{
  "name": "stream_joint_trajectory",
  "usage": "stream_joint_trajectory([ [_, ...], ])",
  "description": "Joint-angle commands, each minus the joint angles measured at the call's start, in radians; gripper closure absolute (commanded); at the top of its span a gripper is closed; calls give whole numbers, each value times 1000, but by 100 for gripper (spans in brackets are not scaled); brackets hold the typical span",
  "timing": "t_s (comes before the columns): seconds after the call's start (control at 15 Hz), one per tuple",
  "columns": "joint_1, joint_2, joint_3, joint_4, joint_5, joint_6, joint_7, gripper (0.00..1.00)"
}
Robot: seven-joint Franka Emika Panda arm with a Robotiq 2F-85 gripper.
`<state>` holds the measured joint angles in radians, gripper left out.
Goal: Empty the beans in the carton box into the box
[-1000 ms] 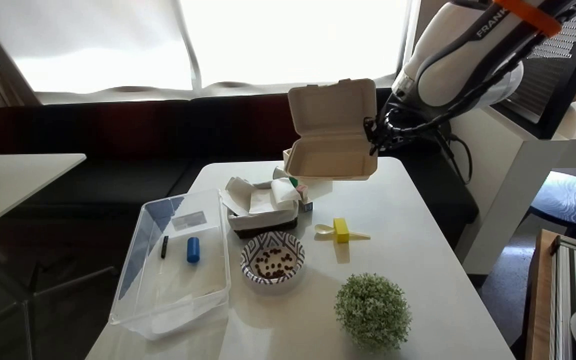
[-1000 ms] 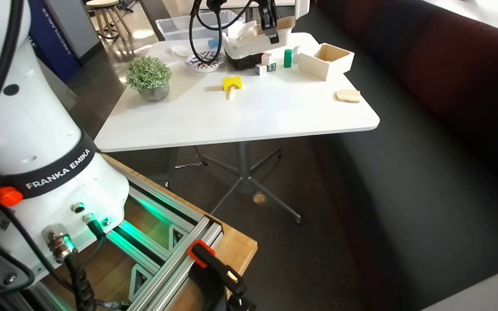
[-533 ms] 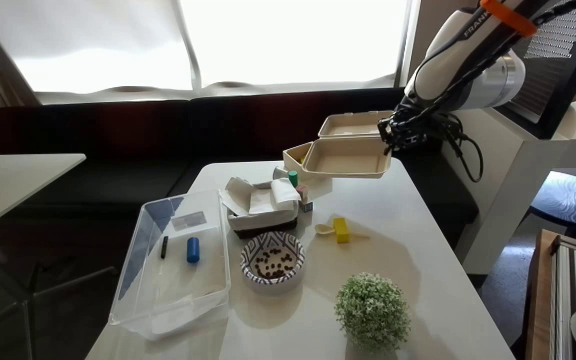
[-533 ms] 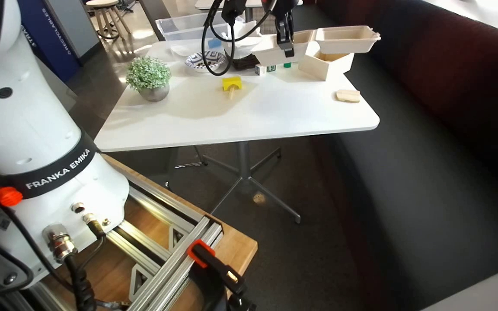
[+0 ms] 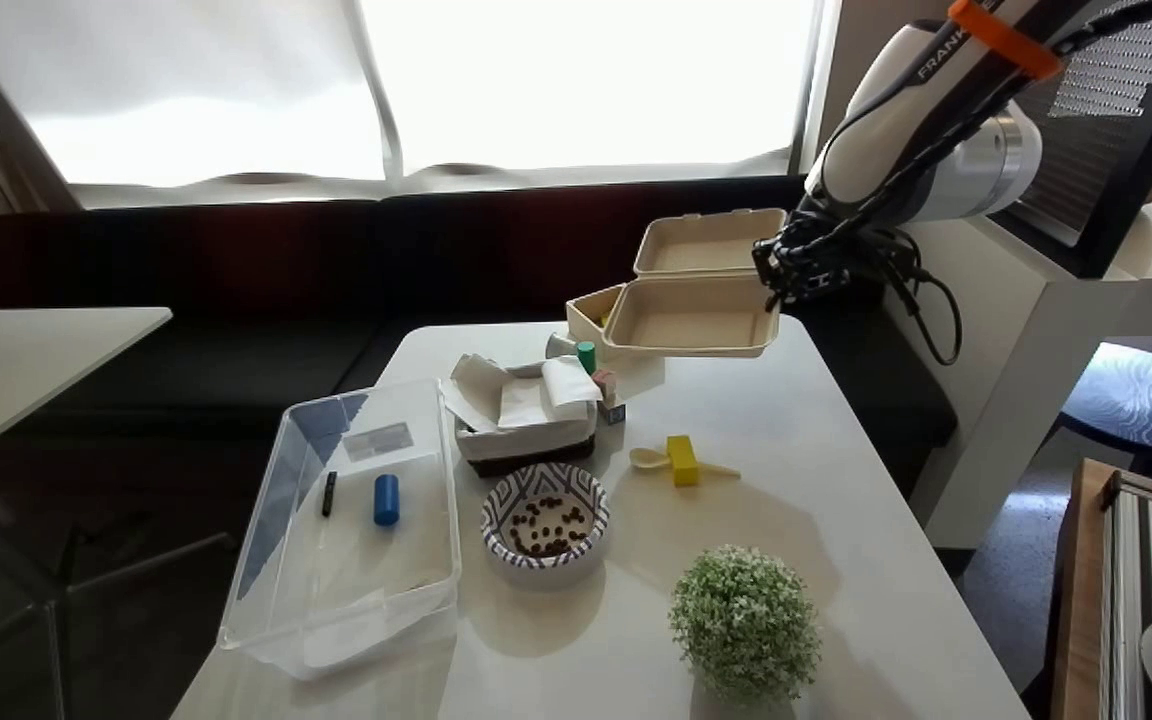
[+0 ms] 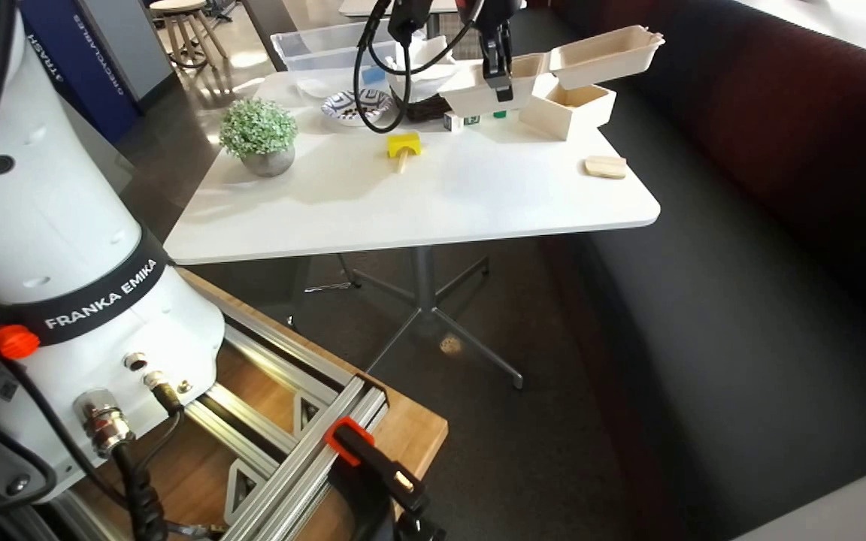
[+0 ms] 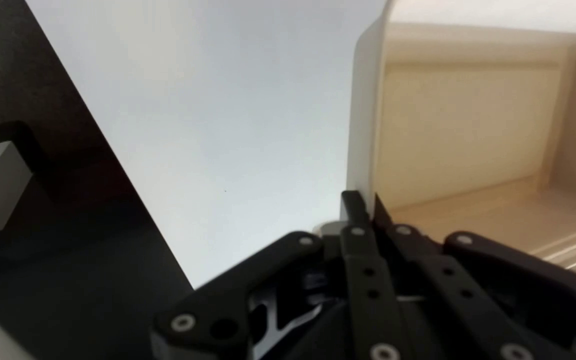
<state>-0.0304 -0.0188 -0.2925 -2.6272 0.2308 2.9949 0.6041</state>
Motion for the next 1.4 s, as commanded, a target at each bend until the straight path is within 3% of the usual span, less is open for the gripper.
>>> stream_joint_trajectory([
  [0.0, -3, 49, -3, 29, 87, 3, -83, 99],
  [0.73, -41, 134, 46, 112, 513, -32, -542, 99],
  [1.0, -76, 199, 65, 148, 602, -42, -664, 99],
  [1.33, -123, 281, 91, 183, 636, -77, -765, 99],
])
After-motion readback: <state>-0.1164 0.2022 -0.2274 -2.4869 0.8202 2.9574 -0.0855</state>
